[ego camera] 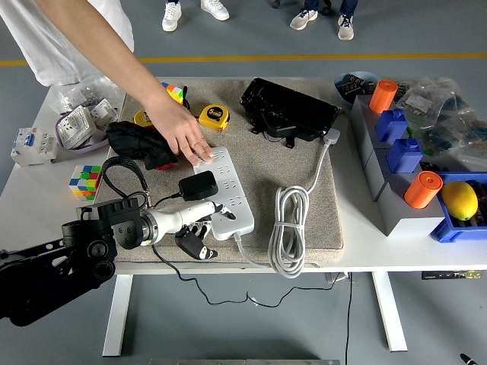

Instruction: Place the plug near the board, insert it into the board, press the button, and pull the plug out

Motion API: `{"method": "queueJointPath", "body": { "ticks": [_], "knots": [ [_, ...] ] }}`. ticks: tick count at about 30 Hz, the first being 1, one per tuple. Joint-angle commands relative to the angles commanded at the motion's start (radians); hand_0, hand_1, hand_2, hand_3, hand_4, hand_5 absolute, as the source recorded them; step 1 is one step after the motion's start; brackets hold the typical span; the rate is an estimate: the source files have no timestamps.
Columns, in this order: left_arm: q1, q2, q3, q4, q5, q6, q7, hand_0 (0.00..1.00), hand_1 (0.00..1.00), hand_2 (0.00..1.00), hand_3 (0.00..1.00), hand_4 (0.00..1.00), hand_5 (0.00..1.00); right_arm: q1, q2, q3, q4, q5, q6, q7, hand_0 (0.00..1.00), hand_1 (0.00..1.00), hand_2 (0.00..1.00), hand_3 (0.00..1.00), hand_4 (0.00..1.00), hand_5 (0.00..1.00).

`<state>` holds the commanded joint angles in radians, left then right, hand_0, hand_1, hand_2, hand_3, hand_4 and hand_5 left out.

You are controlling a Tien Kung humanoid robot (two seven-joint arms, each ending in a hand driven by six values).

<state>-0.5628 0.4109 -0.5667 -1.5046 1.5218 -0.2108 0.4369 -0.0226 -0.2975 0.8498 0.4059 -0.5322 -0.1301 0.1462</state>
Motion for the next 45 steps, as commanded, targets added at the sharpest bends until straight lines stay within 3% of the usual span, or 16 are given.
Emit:
{"method": "queueJointPath", "body": {
  "ticks": [18, 30, 31, 32, 34, 37, 38, 43, 44, 45],
  "knots": [
    [-0.007, -0.009, 0.011, 0.03, 0.003, 0.009, -0.003, 0.043, 0.101, 0.157, 0.873, 0.794, 0.002, -0.001, 0.002, 0.016, 0.01, -0.014, 0.0, 0.0, 0.613, 0.632, 0.648, 0.552, 0.998, 0.47],
    [0.004, 0.002, -0.042, -0.017, -0.017, 0.034, -0.049, 0.044, 0.101, 0.158, 0.863, 0.792, 0.002, -0.001, 0.003, 0.019, 0.01, -0.014, 0.002, 0.002, 0.613, 0.632, 0.648, 0.552, 0.998, 0.469],
    [0.008, 0.003, -0.051, -0.021, -0.021, 0.047, -0.069, 0.044, 0.101, 0.158, 0.863, 0.792, 0.002, -0.001, 0.003, 0.02, 0.01, -0.014, 0.001, 0.002, 0.613, 0.632, 0.648, 0.552, 0.998, 0.469],
    [0.011, 0.004, -0.059, -0.023, -0.024, 0.057, -0.084, 0.059, 0.108, 0.176, 0.844, 0.674, 0.002, -0.001, 0.003, 0.021, 0.01, -0.014, 0.001, 0.002, 0.613, 0.632, 0.648, 0.552, 0.998, 0.469],
    [0.02, 0.004, -0.073, -0.023, -0.032, 0.084, -0.121, 0.059, 0.108, 0.176, 0.844, 0.674, 0.002, -0.001, 0.004, 0.02, 0.01, -0.014, 0.002, 0.002, 0.613, 0.632, 0.648, 0.552, 0.998, 0.469],
    [0.042, 0.001, -0.098, -0.011, -0.058, 0.165, -0.225, 0.059, 0.108, 0.176, 0.844, 0.674, 0.002, -0.001, 0.005, 0.019, 0.009, -0.015, 0.001, 0.002, 0.613, 0.632, 0.648, 0.552, 0.998, 0.469],
    [0.05, -0.001, -0.105, -0.006, -0.067, 0.199, -0.267, 0.163, 0.197, 0.333, 0.657, 0.761, 0.072, -0.001, 0.005, 0.019, 0.009, -0.015, 0.002, 0.002, 0.613, 0.632, 0.648, 0.552, 0.998, 0.469],
    [0.082, -0.016, -0.141, 0.022, -0.086, 0.307, -0.423, 0.163, 0.197, 0.333, 0.657, 0.761, 0.072, -0.002, 0.005, 0.015, 0.009, -0.015, 0.002, 0.002, 0.613, 0.632, 0.648, 0.552, 0.998, 0.469],
    [0.086, -0.018, -0.145, 0.027, -0.086, 0.316, -0.441, 0.309, 0.467, 0.513, 0.586, 0.956, 0.25, -0.001, 0.005, 0.014, 0.009, -0.015, 0.002, 0.003, 0.614, 0.632, 0.648, 0.552, 0.998, 0.469],
    [0.089, -0.02, -0.15, 0.035, -0.084, 0.333, -0.465, 0.309, 0.467, 0.513, 0.586, 0.956, 0.25, 0.0, 0.005, 0.012, 0.009, -0.015, 0.002, 0.002, 0.614, 0.632, 0.648, 0.552, 0.998, 0.469]
  ]
}}
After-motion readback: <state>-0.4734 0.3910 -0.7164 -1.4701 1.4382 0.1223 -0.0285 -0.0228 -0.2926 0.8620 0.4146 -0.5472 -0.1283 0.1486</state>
